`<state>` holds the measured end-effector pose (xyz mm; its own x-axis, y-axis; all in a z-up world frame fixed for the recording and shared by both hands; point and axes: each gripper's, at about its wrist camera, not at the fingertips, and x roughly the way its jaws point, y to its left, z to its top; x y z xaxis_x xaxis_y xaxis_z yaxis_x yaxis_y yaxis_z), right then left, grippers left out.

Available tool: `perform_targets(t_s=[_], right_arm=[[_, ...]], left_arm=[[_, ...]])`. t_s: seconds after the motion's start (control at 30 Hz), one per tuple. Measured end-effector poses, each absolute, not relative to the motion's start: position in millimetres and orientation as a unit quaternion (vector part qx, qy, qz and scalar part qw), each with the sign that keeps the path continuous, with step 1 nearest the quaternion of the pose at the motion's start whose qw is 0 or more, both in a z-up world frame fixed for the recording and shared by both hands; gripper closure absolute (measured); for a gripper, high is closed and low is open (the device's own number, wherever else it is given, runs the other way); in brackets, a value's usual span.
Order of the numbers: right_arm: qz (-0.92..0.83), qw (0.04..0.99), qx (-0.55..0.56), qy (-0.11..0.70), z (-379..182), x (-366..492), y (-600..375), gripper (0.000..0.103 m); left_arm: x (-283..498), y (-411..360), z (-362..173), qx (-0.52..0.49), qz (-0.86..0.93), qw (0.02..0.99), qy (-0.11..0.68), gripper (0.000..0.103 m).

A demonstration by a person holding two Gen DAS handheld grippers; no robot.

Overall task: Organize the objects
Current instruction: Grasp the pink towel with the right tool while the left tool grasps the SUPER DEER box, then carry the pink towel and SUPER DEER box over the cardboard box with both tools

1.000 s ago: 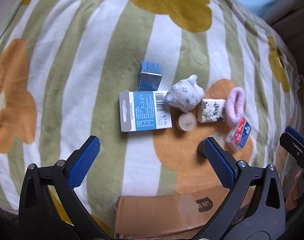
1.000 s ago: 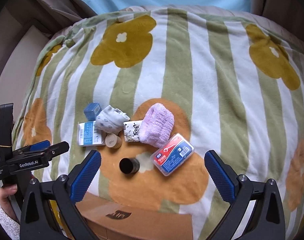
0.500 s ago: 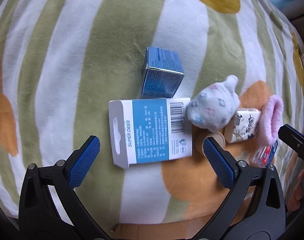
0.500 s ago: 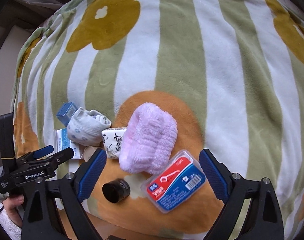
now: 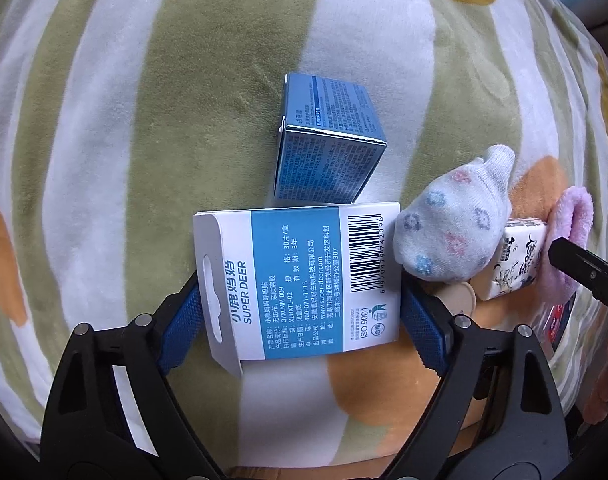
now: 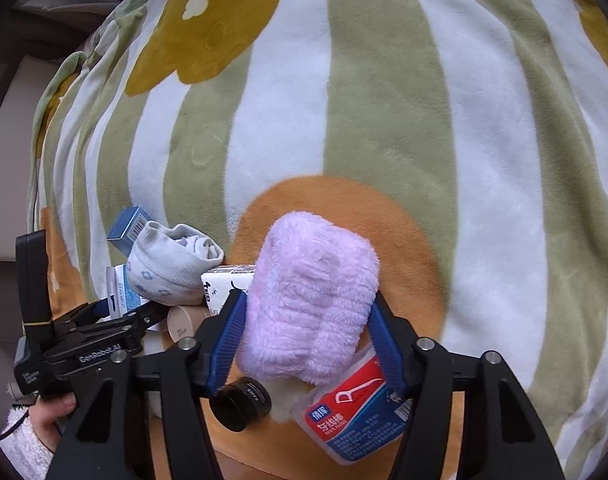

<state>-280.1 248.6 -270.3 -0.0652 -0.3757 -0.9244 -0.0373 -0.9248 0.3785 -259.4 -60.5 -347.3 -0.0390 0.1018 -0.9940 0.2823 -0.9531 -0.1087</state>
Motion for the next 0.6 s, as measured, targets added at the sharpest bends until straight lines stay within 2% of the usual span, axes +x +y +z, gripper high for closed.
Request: perform_targets(t_s=[0.13, 0.23, 0.6], right_arm=[[-0.711, 0.123, 0.673, -0.16, -268, -278, 252, 0.058], [-0.713, 0.122, 0.672, -0.157, -263, -277, 254, 0.06], [-0.73, 0.124, 0.653, -0.156, -219, -269, 276, 0.061]], left_arm=[[-257, -62, -345, 0.686, -0.711, 0.058, 0.143, 0.016], [-255, -62, -341, 0.683, -0.714, 0.057, 0.142, 0.016], [-237, -70, -302, 0.661, -0.733, 0.058, 0.149, 0.016]])
